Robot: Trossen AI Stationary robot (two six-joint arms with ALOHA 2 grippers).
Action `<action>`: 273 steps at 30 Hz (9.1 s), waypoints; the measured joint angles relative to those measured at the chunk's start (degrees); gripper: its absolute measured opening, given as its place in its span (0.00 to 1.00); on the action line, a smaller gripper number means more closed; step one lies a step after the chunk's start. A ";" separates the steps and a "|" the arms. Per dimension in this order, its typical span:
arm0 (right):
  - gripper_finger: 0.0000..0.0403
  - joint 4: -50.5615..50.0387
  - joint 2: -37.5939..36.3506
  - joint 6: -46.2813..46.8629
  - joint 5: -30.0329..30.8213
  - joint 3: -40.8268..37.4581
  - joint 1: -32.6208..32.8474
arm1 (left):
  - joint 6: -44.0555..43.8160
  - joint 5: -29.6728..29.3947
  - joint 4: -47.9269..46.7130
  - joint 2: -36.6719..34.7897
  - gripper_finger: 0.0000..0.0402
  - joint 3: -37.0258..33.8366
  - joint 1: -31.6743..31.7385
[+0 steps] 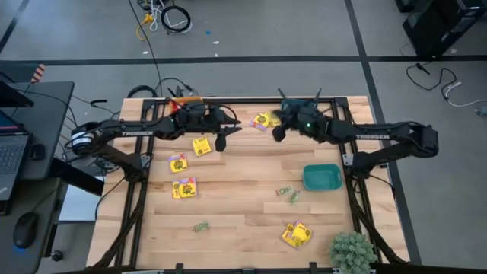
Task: Sort candy
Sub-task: Put the green gummy into the blue bin
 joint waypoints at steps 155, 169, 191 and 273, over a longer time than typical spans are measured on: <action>0.54 -62.41 16.40 -9.97 -25.12 19.34 30.95 | 4.12 -6.25 -9.49 -0.94 0.00 -14.03 -5.96; 0.52 -59.35 28.84 -16.08 -24.70 19.34 38.44 | 4.27 -6.25 -9.93 -0.94 0.00 -14.03 -5.97; 0.02 -53.20 26.59 -11.92 -27.92 19.40 32.65 | -1.74 -7.73 -11.91 -0.94 0.00 -14.03 -5.55; 0.26 -50.37 23.51 -7.49 -19.66 26.11 -23.78 | -6.08 -6.35 -39.09 -2.93 0.00 -4.83 -13.43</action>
